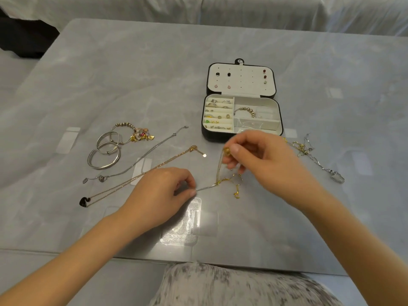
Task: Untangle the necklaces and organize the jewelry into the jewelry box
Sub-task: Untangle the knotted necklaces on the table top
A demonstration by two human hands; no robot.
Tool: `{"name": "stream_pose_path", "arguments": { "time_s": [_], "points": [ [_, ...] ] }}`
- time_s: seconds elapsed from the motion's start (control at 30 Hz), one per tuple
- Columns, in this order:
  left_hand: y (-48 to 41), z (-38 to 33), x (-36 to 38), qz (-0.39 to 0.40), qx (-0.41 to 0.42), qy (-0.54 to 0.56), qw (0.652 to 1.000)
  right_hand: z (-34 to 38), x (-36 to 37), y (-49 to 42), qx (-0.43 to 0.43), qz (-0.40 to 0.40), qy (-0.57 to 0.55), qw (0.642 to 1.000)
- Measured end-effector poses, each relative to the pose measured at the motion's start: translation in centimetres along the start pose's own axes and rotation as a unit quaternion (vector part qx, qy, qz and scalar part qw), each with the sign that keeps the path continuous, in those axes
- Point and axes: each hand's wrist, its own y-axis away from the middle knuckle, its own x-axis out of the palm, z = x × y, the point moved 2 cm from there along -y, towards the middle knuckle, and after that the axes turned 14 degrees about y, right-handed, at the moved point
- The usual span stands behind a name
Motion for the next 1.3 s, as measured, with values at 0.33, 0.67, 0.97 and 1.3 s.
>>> {"name": "stream_pose_path", "arguments": {
  "time_s": [0.33, 0.67, 0.97, 1.3],
  "points": [
    [0.1, 0.1, 0.3, -0.014, -0.016, -0.062, 0.998, 0.7, 3.3, -6.0, -0.055, 0.051, 0.293, 0.953],
    [0.1, -0.2, -0.4, -0.008, 0.049, -0.072, 0.996, -2.7, 1.7, -2.6, -0.069, 0.035, 0.464, 0.883],
    [0.2, 0.8, -1.7, -0.005, 0.02, 0.012, 1.0, -4.1, 1.3, -2.0, -0.039, 0.036, 0.479, 0.876],
    [-0.2, 0.7, -1.6, -0.01, -0.068, 0.122, 0.99, -5.0, 1.1, -0.5, -0.13, -0.03, 0.466, 0.875]
  ]
}}
